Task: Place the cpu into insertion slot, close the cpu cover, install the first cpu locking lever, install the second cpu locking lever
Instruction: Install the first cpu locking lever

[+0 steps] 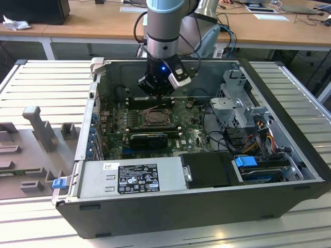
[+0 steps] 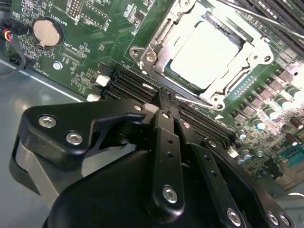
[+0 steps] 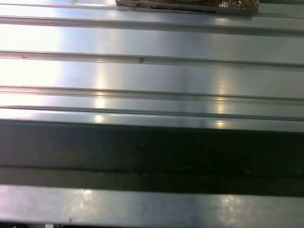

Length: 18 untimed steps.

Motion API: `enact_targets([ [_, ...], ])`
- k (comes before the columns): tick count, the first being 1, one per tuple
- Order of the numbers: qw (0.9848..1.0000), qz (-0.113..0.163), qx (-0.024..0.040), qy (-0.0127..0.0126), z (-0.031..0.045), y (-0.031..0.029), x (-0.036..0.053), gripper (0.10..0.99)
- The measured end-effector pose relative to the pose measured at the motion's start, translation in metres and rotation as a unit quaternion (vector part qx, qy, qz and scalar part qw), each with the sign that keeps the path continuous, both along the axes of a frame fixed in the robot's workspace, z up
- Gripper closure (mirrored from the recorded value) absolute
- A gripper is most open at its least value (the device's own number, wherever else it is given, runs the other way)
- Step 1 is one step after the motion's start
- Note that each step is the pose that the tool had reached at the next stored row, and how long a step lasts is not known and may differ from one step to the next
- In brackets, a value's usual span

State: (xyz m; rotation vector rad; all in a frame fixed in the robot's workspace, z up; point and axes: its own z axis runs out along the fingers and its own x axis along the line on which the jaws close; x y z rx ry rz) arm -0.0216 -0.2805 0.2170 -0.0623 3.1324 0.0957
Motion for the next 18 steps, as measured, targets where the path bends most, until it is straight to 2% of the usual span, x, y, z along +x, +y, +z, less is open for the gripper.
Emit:
enact_targets([
  [8, 1.0, 0.0, 0.0, 0.0, -0.0088, 0.0, 0.0041, 0.98],
  [18, 1.0, 0.0, -0.0009, 0.0, -0.0122, 0.0, 0.0049, 0.98],
])
